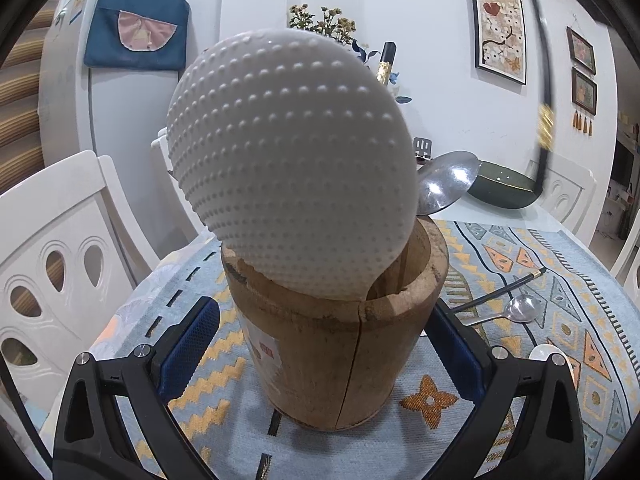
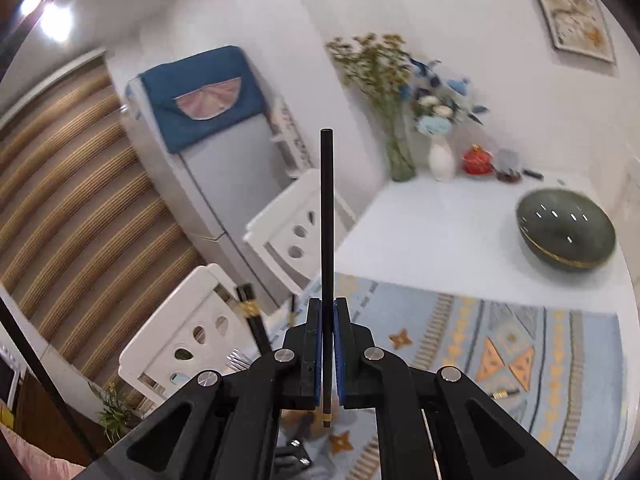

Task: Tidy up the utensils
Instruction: 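Carry the chopstick over the wooden holder and lower it in, then open the right gripper to release the chopstick into the holder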

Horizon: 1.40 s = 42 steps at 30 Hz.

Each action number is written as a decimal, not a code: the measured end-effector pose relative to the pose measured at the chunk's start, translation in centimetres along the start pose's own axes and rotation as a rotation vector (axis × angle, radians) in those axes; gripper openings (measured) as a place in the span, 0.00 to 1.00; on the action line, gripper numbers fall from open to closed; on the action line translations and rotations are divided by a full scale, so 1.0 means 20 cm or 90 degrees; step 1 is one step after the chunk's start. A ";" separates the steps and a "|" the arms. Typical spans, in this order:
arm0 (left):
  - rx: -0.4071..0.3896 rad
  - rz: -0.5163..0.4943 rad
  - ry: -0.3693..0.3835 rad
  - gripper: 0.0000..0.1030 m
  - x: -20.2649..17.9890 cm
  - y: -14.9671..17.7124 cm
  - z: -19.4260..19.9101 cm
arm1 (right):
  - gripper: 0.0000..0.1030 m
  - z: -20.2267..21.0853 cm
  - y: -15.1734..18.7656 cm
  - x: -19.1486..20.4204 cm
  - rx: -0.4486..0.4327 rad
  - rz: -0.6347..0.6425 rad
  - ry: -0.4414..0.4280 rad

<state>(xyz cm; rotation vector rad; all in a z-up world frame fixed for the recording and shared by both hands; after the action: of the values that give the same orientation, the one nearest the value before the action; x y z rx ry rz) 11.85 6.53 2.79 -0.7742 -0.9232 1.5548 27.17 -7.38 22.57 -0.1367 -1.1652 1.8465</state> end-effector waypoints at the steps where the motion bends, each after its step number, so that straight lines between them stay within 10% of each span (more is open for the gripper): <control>1: 0.001 0.001 0.001 1.00 0.00 0.00 0.00 | 0.04 -0.02 -0.02 0.05 -0.003 0.014 -0.008; 21: 0.012 0.015 0.021 1.00 0.02 0.01 -0.02 | 0.04 -0.31 0.05 0.37 0.040 0.121 -0.082; 42: 0.015 0.017 0.022 1.00 0.00 0.02 -0.02 | 0.23 -0.29 0.06 0.17 0.042 -0.010 -0.098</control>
<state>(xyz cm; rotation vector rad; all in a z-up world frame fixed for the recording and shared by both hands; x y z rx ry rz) 12.03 6.64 2.26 -0.7973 -0.8704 1.5683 27.56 -1.21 19.68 0.0529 -1.2056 1.9061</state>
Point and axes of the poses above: each gripper's, at about its wrist camera, not at the fingertips, and z roughly against the way its jaws point, x to its left, y to its underside, the point moved 8 cm from there along -z, roughly the way its jaws point
